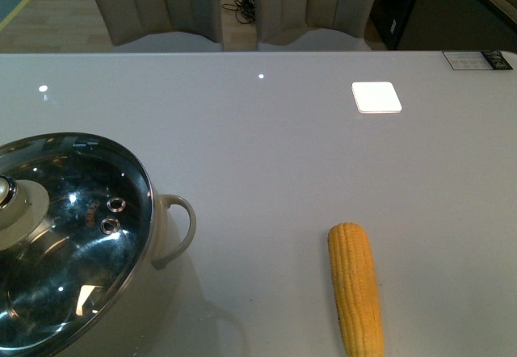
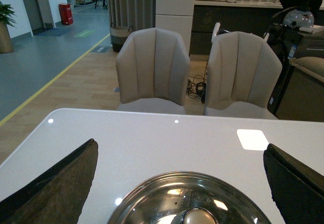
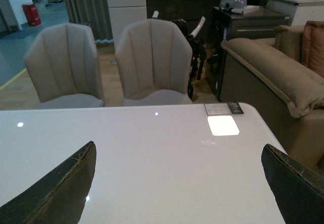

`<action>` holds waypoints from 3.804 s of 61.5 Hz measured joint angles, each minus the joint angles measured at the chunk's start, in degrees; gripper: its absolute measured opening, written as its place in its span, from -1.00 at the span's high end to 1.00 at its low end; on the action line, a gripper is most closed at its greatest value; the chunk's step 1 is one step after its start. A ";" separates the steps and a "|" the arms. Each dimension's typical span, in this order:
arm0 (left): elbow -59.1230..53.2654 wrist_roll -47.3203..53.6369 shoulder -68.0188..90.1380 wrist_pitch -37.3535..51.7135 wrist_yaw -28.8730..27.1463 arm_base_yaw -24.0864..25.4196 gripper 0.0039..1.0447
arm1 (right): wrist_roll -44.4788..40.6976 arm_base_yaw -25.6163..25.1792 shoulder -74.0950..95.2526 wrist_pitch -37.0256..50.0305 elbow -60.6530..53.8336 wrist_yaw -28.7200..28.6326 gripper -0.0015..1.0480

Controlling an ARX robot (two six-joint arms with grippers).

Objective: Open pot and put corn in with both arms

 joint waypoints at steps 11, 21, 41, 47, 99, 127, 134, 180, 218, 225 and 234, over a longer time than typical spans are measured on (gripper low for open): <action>0.00 0.00 0.00 0.00 0.00 0.00 -0.87 | 0.00 0.00 0.00 0.00 0.00 0.00 -0.83; 0.00 0.00 0.00 0.00 0.00 0.00 -0.87 | 0.00 0.00 0.00 0.00 0.00 0.00 -0.83; 0.00 0.00 0.00 0.00 0.00 0.00 -0.87 | 0.00 0.00 0.00 0.00 0.00 0.00 -0.83; 0.00 0.00 0.00 0.00 0.00 0.00 -0.87 | -0.02 0.00 0.00 0.00 0.00 0.00 -0.83; 5.64 -11.56 78.86 49.62 -7.52 -9.03 -0.87 | 0.00 0.00 0.00 0.00 0.00 0.00 -0.83; 8.81 -9.20 107.23 70.42 -9.27 -8.52 -0.87 | 0.00 0.00 0.00 0.00 0.00 0.00 -0.83; 9.64 -9.20 110.75 73.07 -11.10 -9.42 -0.87 | 0.00 0.00 0.00 0.00 0.00 0.00 -0.83; 11.17 -10.34 118.18 81.00 -16.79 -13.35 -0.72 | 0.00 0.00 0.00 0.00 0.00 0.00 -0.83; 11.32 -9.86 116.50 80.63 -17.46 -13.40 0.23 | 0.00 0.00 0.00 0.00 0.00 0.00 -0.83; 11.41 -9.03 116.78 80.59 -18.82 -14.32 0.23 | 0.00 0.00 0.00 0.00 0.00 0.02 -0.83; 11.78 -8.63 116.32 79.14 -20.98 -15.87 0.24 | 0.00 0.00 0.00 0.00 0.00 0.00 -0.83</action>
